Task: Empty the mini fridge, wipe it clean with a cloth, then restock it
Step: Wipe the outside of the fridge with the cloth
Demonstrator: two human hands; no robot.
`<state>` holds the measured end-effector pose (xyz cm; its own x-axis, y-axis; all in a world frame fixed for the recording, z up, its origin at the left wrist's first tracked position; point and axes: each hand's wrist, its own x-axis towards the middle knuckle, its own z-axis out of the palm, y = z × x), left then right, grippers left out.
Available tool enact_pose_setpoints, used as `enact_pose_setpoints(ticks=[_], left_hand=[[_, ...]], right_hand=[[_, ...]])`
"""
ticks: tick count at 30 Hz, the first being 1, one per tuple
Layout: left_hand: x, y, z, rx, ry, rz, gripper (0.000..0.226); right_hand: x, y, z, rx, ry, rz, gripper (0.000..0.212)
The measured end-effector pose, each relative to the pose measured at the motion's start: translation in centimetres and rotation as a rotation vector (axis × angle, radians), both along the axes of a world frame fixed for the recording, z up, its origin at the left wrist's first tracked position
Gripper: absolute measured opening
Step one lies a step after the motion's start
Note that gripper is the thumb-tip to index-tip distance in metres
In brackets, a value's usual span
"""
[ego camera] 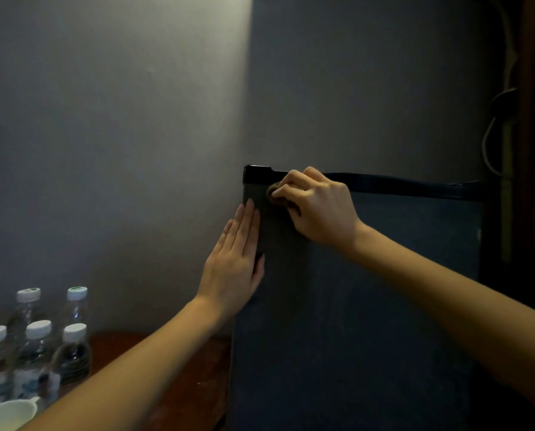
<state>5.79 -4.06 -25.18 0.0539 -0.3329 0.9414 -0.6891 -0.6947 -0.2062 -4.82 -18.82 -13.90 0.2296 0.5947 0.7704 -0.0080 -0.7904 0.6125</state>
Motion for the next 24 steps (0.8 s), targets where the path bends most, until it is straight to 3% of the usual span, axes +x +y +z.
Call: enact_pose_setpoints(ticks=[6, 8, 11, 15, 19, 24], left_hand=[[-1.0, 0.1, 0.3, 0.003, 0.02, 0.056, 0.066], [-1.2, -0.1, 0.3, -0.015, 0.026, 0.054, 0.064], [-1.4, -0.3, 0.3, -0.022, 0.058, 0.056, 0.063], [-1.5, -0.1, 0.7, 0.018, 0.033, 0.153, 0.064], [-1.0, 0.5, 0.4, 0.03, 0.028, 0.092, 0.068], [-1.0, 0.3, 0.2, 0.025, 0.023, 0.079, 0.067]], right_hand=[[-2.4, 2.7, 0.5, 0.405, 0.078, -0.222, 0.011], [-2.4, 3.6, 2.5, 0.52, 0.058, -0.157, 0.013], [-0.7, 5.7, 3.4, 0.319, -0.016, 0.152, 0.021], [3.5, 4.4, 0.8, 0.031, 0.075, 0.095, 0.032], [2.5, 0.0, -0.6, 0.01, 0.053, 0.084, 0.04], [-1.8, -6.8, -1.6, 0.125, -0.049, 0.037, 0.047]])
